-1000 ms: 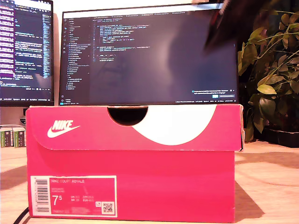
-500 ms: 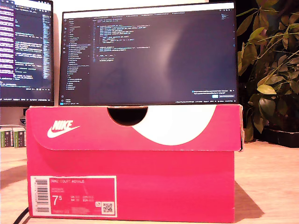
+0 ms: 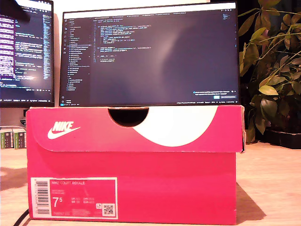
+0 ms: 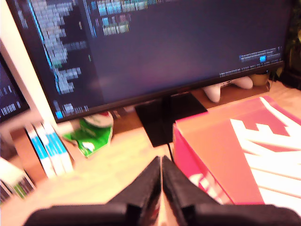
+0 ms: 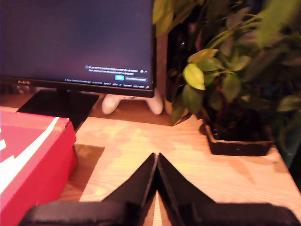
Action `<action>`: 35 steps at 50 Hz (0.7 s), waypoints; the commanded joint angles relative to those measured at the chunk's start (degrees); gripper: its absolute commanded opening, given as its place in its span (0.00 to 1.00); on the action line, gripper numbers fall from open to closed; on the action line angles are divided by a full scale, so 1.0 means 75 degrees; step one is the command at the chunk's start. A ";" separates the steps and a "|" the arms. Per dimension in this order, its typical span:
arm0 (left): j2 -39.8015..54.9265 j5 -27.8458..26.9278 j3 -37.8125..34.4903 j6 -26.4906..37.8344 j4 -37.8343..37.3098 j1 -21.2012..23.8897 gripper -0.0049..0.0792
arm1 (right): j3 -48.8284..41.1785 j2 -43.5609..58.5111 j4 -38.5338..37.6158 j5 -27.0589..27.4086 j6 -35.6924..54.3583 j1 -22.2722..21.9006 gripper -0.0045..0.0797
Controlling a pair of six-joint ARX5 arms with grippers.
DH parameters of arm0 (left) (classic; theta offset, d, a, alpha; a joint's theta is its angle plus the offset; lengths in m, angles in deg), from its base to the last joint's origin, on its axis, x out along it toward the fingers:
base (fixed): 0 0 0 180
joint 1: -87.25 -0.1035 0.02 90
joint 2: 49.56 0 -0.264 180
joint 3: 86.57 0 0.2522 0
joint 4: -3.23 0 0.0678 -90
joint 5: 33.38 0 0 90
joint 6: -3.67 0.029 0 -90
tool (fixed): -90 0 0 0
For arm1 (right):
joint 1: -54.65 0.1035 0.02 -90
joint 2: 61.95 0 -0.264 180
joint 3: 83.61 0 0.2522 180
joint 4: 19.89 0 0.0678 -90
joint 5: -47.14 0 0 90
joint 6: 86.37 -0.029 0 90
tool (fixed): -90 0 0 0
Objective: Close the red shoebox by pushing the lid with your left arm and holding the box in place with your right arm
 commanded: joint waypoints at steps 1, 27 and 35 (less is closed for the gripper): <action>-0.0189 0.0006 -0.0391 -0.0204 0.0280 -0.0015 0.04 | -0.0364 -0.0277 -0.0102 -0.0012 0.0044 -0.0082 0.04; -0.1413 -0.0035 -0.2719 -0.1142 0.2200 0.0073 0.04 | -0.1725 -0.2474 -0.0038 0.0460 -0.0831 -0.0093 0.04; -0.1871 -0.0006 -0.3051 -0.1096 0.2757 0.0219 0.04 | -0.2133 -0.2888 -0.0609 0.0545 -0.0609 -0.0073 0.04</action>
